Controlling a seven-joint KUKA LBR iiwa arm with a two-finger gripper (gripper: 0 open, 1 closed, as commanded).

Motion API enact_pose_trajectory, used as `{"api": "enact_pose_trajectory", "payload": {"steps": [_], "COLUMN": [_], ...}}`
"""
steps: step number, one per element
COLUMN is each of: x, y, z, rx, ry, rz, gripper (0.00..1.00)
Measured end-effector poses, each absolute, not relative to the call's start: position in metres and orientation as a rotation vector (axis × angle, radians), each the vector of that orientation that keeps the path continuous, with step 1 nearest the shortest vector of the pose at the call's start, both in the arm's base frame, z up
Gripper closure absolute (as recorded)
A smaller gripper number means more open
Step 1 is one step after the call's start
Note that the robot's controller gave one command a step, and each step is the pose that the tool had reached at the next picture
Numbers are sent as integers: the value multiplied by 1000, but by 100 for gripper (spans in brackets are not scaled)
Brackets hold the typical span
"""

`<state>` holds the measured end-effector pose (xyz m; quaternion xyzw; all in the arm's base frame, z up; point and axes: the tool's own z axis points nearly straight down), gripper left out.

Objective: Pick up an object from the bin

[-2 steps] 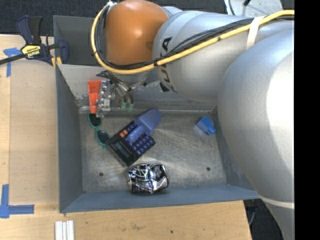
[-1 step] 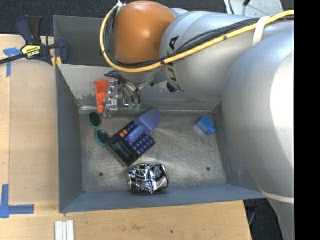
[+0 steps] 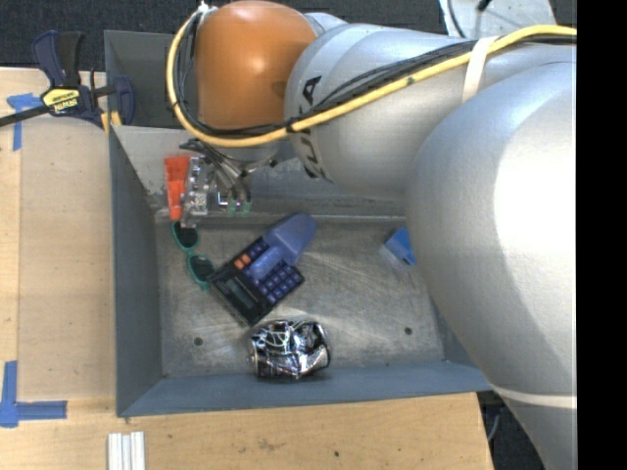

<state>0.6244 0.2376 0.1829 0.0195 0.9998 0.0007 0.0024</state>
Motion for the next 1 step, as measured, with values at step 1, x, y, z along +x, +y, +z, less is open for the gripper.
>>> {"api": "enact_pose_trajectory", "payload": {"steps": [1], "x": [609], "y": [231], "z": [212], "rx": [24], "ry": [3139], "rz": [0], "gripper": [100]}}
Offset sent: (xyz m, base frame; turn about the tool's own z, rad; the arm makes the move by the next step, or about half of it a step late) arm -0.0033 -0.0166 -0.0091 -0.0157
